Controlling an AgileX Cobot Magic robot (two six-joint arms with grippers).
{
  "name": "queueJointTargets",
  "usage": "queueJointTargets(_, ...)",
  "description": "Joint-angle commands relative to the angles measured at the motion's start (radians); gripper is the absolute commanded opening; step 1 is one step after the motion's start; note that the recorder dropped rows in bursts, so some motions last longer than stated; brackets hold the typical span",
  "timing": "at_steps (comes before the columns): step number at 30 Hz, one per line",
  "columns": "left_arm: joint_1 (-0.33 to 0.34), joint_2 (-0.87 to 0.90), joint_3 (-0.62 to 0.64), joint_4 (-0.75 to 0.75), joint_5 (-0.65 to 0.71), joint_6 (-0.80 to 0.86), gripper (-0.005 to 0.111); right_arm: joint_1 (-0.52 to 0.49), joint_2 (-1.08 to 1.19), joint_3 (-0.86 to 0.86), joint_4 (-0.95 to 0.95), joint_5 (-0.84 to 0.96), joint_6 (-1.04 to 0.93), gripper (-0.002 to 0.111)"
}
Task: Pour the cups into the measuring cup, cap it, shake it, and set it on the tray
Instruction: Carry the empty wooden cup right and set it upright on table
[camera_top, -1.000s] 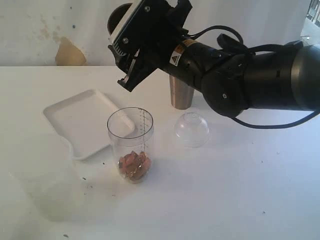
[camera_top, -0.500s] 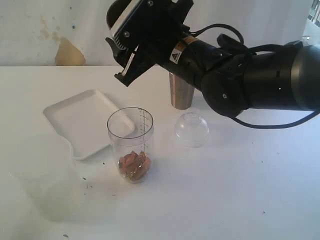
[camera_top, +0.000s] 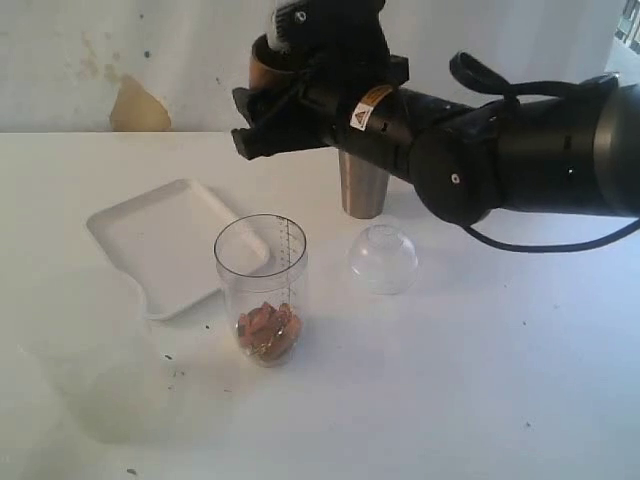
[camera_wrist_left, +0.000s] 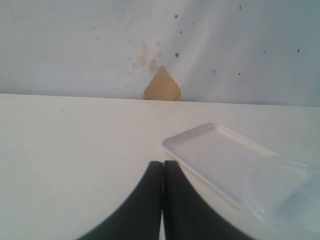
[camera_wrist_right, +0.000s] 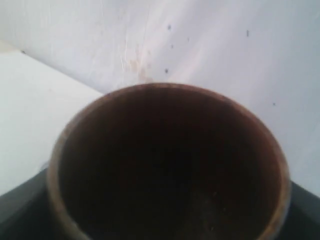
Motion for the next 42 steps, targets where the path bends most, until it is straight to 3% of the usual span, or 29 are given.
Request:
queueJointTargets(1, 0.004, -0.004, 0.003, -0.005, -0.007, -0.003, 0.001, -0.072, -0.051, 0.001, 0.094, 0.140, -0.022, 0.000)
queueJointTargets(11, 0.004, -0.004, 0.003, -0.005, -0.007, -0.003, 0.001, -0.331, -0.123, 0.034, 0.098, 0.363, -0.088, 0.000)
queueJointTargets(20, 0.004, -0.004, 0.003, -0.005, -0.007, -0.003, 0.001, -0.519, -0.098, 0.283, 0.068, 0.068, -0.078, 0.000)
queueJointTargets(23, 0.004, -0.004, 0.003, -0.005, -0.007, -0.003, 0.001, -0.565, -0.055, 0.319, -0.114, 0.023, 0.015, 0.000)
queueJointTargets(25, 0.004, -0.004, 0.003, -0.005, -0.007, -0.003, 0.001, -0.594, -0.019, 0.325, -0.399, -0.036, 0.249, 0.000)
queueJointTargets(27, 0.004, -0.004, 0.003, -0.005, -0.007, -0.003, 0.001, -0.641, 0.020, 0.327, -0.731, -0.209, 0.572, 0.000)
queueJointTargets(29, 0.004, -0.004, 0.003, -0.005, -0.007, -0.003, 0.001, -0.687, 0.063, 0.315, -0.884, -0.392, 0.739, 0.000)
queueJointTargets(31, 0.004, -0.004, 0.003, -0.005, -0.007, -0.003, 0.001, -0.723, 0.101, 0.305, -0.904, -0.481, 0.774, 0.000)
queueJointTargets(36, 0.004, -0.004, 0.003, -0.005, -0.007, -0.003, 0.001, -0.733, 0.139, 0.303, -0.873, -0.339, 0.669, 0.000)
queueJointTargets(42, 0.004, -0.004, 0.003, -0.005, -0.007, -0.003, 0.001, -0.733, 0.252, 0.303, -0.843, -0.479, 0.598, 0.000)
